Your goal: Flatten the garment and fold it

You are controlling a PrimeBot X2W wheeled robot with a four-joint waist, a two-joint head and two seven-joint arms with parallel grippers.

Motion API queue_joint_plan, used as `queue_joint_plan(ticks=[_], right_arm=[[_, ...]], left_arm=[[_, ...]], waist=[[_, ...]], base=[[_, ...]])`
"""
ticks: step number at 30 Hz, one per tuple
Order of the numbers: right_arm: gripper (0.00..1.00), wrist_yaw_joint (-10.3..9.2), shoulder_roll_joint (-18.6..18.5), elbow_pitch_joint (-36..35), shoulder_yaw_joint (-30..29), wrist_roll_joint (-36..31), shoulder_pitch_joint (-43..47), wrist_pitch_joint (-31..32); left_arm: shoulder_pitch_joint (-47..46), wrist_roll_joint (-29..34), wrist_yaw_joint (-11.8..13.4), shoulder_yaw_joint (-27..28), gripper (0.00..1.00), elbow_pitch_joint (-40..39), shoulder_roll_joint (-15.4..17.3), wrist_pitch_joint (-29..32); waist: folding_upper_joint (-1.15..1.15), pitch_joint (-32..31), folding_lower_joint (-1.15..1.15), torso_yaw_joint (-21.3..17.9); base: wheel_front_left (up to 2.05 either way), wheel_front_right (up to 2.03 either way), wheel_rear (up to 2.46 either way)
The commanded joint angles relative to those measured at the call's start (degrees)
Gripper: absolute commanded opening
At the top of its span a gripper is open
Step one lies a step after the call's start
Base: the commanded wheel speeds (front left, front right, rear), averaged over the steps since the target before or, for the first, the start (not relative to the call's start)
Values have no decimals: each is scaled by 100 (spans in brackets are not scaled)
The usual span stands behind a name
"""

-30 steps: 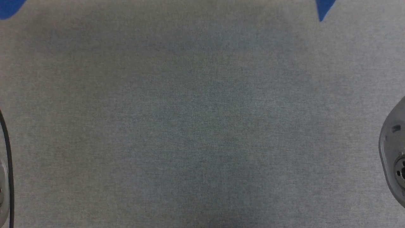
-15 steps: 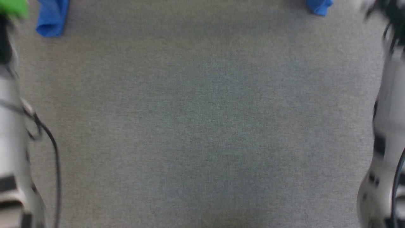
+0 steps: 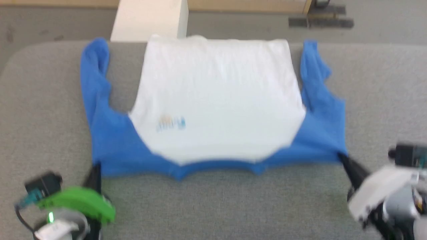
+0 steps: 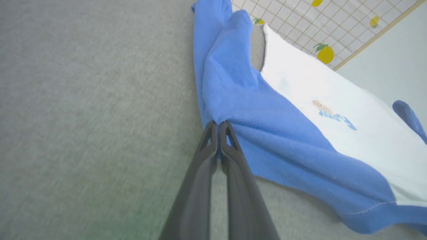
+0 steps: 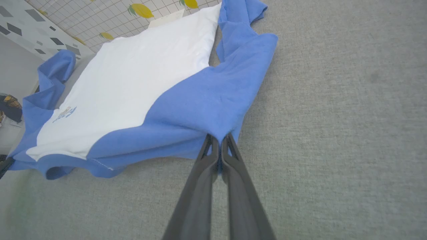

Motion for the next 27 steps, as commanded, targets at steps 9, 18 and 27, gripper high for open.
queue_joint_plan(ticks=[9, 18, 27], right_arm=[[0, -12, -32, -511, -336, -367, 1557, 385], [0, -12, -32, -652, 241, -1232, 1625, 1825], [100, -12, -32, -330, 332, -983, 1396, 1615]], left_arm=[[1579, 126, 897, 96, 0, -798, 167, 1149], [1671, 257, 1152, -321, 0, -1174, 210, 1987], [1584, 124, 1191, -303, 100, -1480, 281, 2268]], waist=[[0, -1045, 0, -22], [0, -1110, 0, -42], [0, -1116, 0, 11]], base=[[0, 0, 0], [0, 0, 0], [0, 0, 0]])
